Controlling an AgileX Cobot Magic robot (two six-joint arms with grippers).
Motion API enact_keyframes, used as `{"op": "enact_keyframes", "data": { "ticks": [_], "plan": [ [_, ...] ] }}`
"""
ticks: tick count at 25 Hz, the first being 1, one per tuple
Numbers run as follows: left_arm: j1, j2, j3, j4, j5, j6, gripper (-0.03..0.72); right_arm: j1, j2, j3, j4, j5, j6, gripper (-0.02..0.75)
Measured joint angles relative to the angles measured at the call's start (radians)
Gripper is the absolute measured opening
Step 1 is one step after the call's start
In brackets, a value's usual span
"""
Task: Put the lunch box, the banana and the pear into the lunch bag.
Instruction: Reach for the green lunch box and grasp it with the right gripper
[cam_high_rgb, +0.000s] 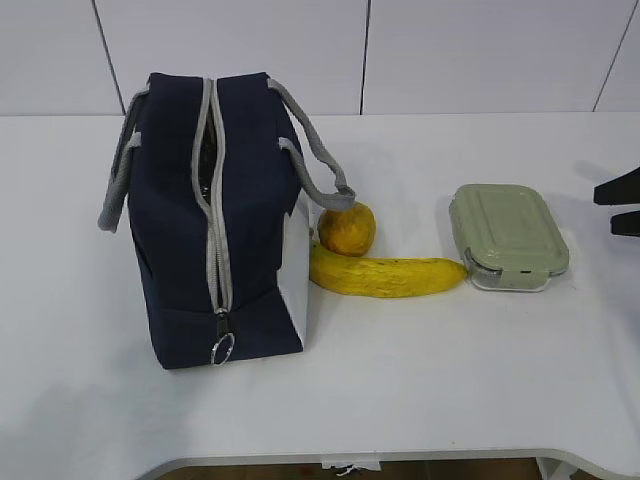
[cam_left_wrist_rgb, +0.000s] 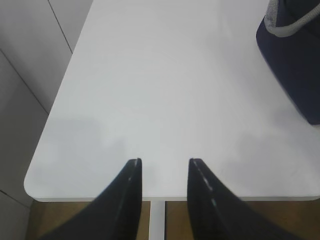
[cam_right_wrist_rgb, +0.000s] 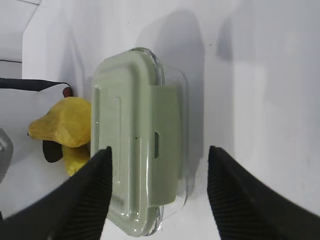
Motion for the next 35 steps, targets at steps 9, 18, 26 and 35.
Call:
{"op": "enact_keyframes", "data": {
  "ticks": [9, 18, 26, 35],
  "plan": [
    [0.000, 0.000, 0.000, 0.000, 0.000, 0.000, 0.240, 0.019, 0.001, -0.004, 0.017, 0.000, 0.000, 0.489],
    [0.000, 0.000, 0.000, 0.000, 0.000, 0.000, 0.240, 0.069, 0.009, -0.004, -0.001, 0.000, 0.002, 0.583],
    [0.000, 0.000, 0.000, 0.000, 0.000, 0.000, 0.240, 0.091, 0.079, -0.006, 0.029, 0.000, -0.014, 0.583],
    [0.000, 0.000, 0.000, 0.000, 0.000, 0.000, 0.240, 0.127, 0.122, -0.026, 0.051, 0.000, -0.041, 0.583]
  ]
}}
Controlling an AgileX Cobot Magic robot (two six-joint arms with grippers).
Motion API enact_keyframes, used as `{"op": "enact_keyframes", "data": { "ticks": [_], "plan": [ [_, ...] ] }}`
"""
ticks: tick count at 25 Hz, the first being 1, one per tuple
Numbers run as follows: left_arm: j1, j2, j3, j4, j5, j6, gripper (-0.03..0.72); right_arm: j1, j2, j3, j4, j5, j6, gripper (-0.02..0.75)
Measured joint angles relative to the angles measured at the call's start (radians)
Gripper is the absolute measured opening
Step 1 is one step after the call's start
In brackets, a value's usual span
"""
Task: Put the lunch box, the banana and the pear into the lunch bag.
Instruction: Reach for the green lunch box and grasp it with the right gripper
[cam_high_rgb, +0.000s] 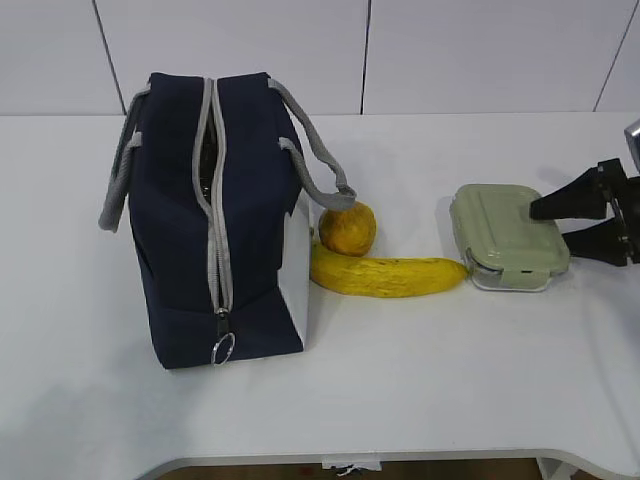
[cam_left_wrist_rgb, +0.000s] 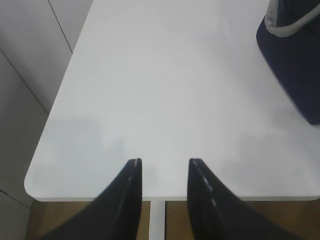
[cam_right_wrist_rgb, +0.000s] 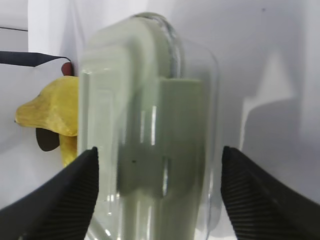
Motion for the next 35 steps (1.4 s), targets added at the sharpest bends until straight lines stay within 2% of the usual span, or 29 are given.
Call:
{"op": "enact_keyframes", "data": {
  "ticks": [11, 14, 21, 35],
  "plan": [
    [0.000, 0.000, 0.000, 0.000, 0.000, 0.000, 0.240, 0.023, 0.036, 0.000, 0.022, -0.002, -0.012, 0.580],
    [0.000, 0.000, 0.000, 0.000, 0.000, 0.000, 0.240, 0.024, 0.036, 0.000, 0.025, -0.002, -0.014, 0.547],
    [0.000, 0.000, 0.000, 0.000, 0.000, 0.000, 0.240, 0.024, 0.036, 0.000, 0.055, -0.002, -0.017, 0.416],
    [0.000, 0.000, 0.000, -0.006, 0.000, 0.000, 0.240, 0.024, 0.036, 0.000, 0.055, -0.002, -0.017, 0.403]
  ]
}}
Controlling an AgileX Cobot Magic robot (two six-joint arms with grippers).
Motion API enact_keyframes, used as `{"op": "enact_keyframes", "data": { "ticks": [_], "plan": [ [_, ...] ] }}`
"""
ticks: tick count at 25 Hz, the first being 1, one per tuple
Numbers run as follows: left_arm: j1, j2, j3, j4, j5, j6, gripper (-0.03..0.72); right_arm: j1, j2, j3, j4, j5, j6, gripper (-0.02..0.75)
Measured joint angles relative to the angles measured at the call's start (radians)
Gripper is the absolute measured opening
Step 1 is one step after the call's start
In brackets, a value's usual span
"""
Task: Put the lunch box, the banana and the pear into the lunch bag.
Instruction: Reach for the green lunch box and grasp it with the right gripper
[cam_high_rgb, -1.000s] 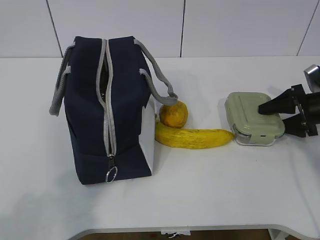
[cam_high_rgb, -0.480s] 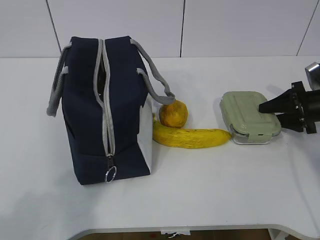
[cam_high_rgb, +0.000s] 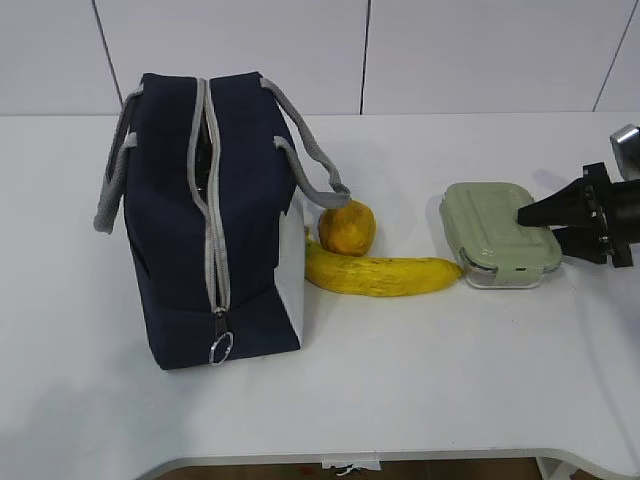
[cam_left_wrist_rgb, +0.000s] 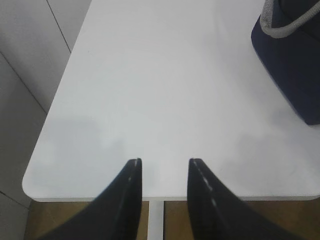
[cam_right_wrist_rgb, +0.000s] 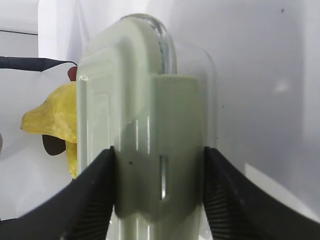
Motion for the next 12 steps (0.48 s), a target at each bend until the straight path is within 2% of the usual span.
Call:
{"op": "enact_keyframes", "data": {
  "ticks": [7, 12],
  "plan": [
    [0.000, 0.000, 0.000, -0.003, 0.000, 0.000, 0.240, 0.000, 0.000, 0.000, 0.000, 0.000, 0.004, 0.373],
    [0.000, 0.000, 0.000, -0.006, 0.000, 0.000, 0.240, 0.002, -0.005, -0.002, -0.025, 0.000, 0.086, 0.372]
  ]
}}
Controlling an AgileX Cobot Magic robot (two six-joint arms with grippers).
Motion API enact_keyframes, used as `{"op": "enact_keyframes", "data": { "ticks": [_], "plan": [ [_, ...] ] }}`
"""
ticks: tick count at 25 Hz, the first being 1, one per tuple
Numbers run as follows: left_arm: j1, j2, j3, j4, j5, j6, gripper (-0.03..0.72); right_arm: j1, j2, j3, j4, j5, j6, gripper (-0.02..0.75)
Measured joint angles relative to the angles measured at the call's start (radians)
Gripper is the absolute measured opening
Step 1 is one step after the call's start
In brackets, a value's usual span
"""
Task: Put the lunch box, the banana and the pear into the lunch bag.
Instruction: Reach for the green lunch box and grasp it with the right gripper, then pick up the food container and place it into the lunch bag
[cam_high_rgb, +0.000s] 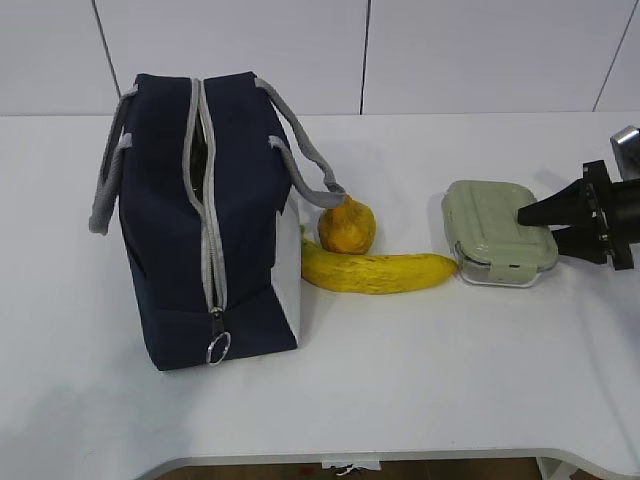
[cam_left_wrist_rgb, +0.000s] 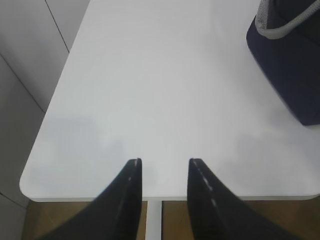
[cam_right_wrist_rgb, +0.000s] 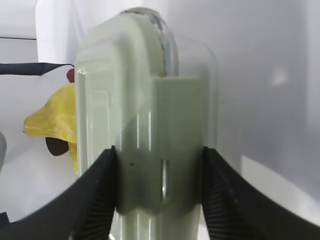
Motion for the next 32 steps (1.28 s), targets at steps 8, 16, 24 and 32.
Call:
{"op": "enact_keyframes", "data": {
  "ticks": [8, 16, 24, 32],
  "plan": [
    [0.000, 0.000, 0.000, -0.027, 0.000, 0.000, 0.240, 0.000, -0.087, 0.000, -0.107, -0.018, 0.077, 0.371],
    [0.000, 0.006, 0.000, -0.075, 0.000, 0.000, 0.240, 0.000, -0.193, 0.002, -0.124, -0.018, 0.178, 0.371],
    [0.000, 0.129, -0.067, -0.216, 0.002, 0.000, 0.240, 0.000, -0.326, 0.004, -0.196, -0.009, 0.301, 0.371],
    [0.000, 0.438, -0.163, -0.517, -0.029, 0.000, 0.240, 0.000, -0.416, 0.009, -0.087, 0.001, 0.335, 0.371]
  ]
}}
